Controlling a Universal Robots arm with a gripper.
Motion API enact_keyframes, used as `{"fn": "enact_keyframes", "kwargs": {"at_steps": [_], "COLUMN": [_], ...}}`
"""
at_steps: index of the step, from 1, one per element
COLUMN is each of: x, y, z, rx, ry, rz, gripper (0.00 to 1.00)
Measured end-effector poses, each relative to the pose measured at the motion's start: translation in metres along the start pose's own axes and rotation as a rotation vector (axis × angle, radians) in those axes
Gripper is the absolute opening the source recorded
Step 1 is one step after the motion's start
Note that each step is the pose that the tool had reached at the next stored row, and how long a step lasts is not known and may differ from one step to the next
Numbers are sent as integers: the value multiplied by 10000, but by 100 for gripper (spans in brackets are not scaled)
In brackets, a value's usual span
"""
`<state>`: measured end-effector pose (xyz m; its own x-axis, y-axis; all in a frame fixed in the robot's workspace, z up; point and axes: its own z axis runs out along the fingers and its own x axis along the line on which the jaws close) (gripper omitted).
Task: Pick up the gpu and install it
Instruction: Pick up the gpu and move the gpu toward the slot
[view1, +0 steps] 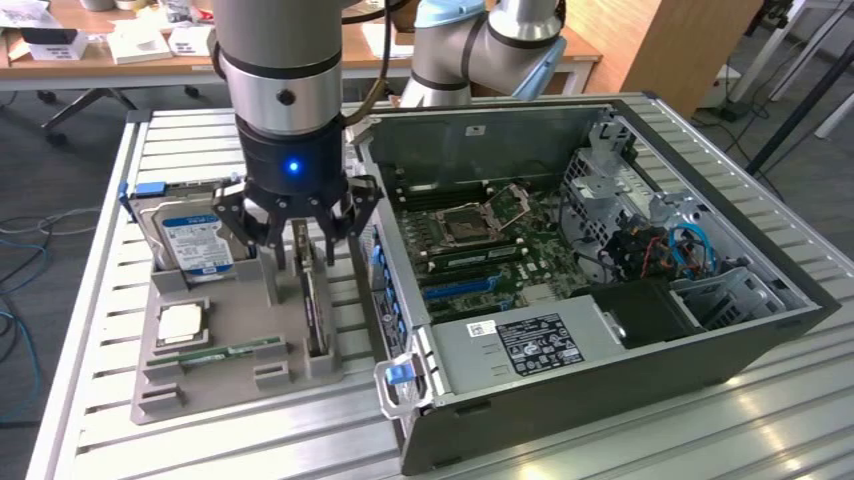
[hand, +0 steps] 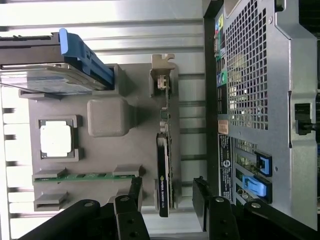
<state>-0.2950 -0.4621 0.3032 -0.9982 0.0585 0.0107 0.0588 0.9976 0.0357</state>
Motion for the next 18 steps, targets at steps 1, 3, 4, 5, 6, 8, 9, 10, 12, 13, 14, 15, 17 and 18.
{"fn": "enact_keyframes", "kwargs": {"at_steps": [1, 3, 4, 5, 6, 8, 9, 10, 12, 13, 14, 15, 17, 18], "x": [0, 0, -1, -1, -1, -1, -1, -2, -2, -2, -3, -3, -3, -3], "y": [0, -2, -2, -3, -3, -5, -5, -6, -7, -8, -9, -9, -10, -11], "z": [13, 43, 59, 75, 93, 128, 146, 166, 201, 220, 238, 256, 292, 307], "rx": [0, 0, 1, 1, 0, 1, 2, 2, 2, 2, 1, 1, 2, 0], "ry": [1, 1, 2, 2, 2, 3, 3, 4, 4, 4, 4, 3, 4, 3], "rz": [-9, -30, -41, -50, -57, -70, -75, -79, -86, -89, -91, -94, -97, -99], "gripper": [53, 53, 53, 53, 53, 53, 53, 53, 53, 53, 53, 53, 53, 53]}}
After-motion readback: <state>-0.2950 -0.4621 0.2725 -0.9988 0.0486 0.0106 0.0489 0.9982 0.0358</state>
